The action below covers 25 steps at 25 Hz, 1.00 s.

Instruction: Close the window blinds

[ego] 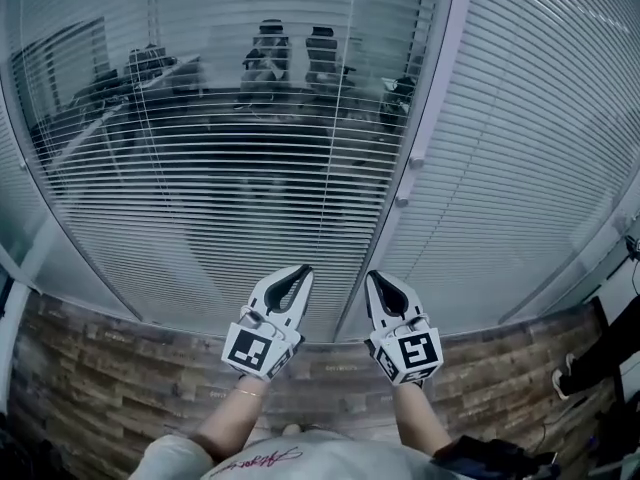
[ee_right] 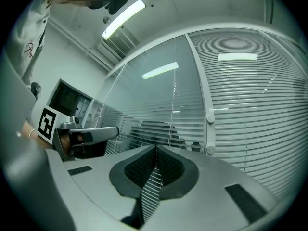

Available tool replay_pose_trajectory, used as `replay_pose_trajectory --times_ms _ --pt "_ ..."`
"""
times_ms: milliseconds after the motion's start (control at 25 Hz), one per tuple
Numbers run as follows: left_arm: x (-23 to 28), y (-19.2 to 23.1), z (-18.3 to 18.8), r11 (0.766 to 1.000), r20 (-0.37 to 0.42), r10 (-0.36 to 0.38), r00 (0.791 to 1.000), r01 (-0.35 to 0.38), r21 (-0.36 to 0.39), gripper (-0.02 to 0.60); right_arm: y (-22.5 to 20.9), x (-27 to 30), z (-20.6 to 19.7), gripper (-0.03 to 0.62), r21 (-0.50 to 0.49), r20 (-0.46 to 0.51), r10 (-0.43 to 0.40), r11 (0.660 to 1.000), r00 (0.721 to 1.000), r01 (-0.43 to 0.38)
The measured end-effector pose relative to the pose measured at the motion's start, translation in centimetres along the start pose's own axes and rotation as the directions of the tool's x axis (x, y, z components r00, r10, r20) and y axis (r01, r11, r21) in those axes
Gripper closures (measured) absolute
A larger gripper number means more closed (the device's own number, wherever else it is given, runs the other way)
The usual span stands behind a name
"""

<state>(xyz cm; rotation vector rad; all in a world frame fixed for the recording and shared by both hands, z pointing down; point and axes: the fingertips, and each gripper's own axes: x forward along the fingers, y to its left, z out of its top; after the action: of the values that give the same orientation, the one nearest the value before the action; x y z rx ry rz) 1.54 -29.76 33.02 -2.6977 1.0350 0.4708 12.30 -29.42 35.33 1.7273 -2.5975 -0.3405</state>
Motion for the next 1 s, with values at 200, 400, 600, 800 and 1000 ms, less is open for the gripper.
replay_pose_trajectory --times_ms 200,400,600,800,1000 --pt "0.9 0.4 0.2 1.0 0.012 0.024 1.0 -0.024 0.016 0.554 -3.7 2.0 1.2 0.586 -0.026 0.012 -0.025 0.999 1.0 0.026" --pt "0.8 1.2 -0.3 0.998 -0.01 0.056 0.998 -0.056 0.004 0.554 -10.1 4.8 4.1 0.585 -0.069 0.021 -0.106 0.992 0.994 0.107" --pt "-0.3 2.3 -0.5 0.996 -0.025 0.083 0.996 -0.082 0.021 0.554 -15.4 7.6 6.5 0.424 -0.054 0.048 -0.184 0.981 0.982 0.187" --pt "-1.2 3.7 -0.8 0.993 -0.041 0.115 0.992 -0.114 0.026 0.552 -18.1 10.5 7.8 0.418 -0.109 0.037 -0.234 0.965 0.972 0.237" --pt "-2.0 4.2 -0.9 0.991 -0.049 0.134 0.99 -0.132 0.031 0.554 -19.3 12.6 7.2 0.413 -0.143 -0.003 -0.261 0.956 0.965 0.257"
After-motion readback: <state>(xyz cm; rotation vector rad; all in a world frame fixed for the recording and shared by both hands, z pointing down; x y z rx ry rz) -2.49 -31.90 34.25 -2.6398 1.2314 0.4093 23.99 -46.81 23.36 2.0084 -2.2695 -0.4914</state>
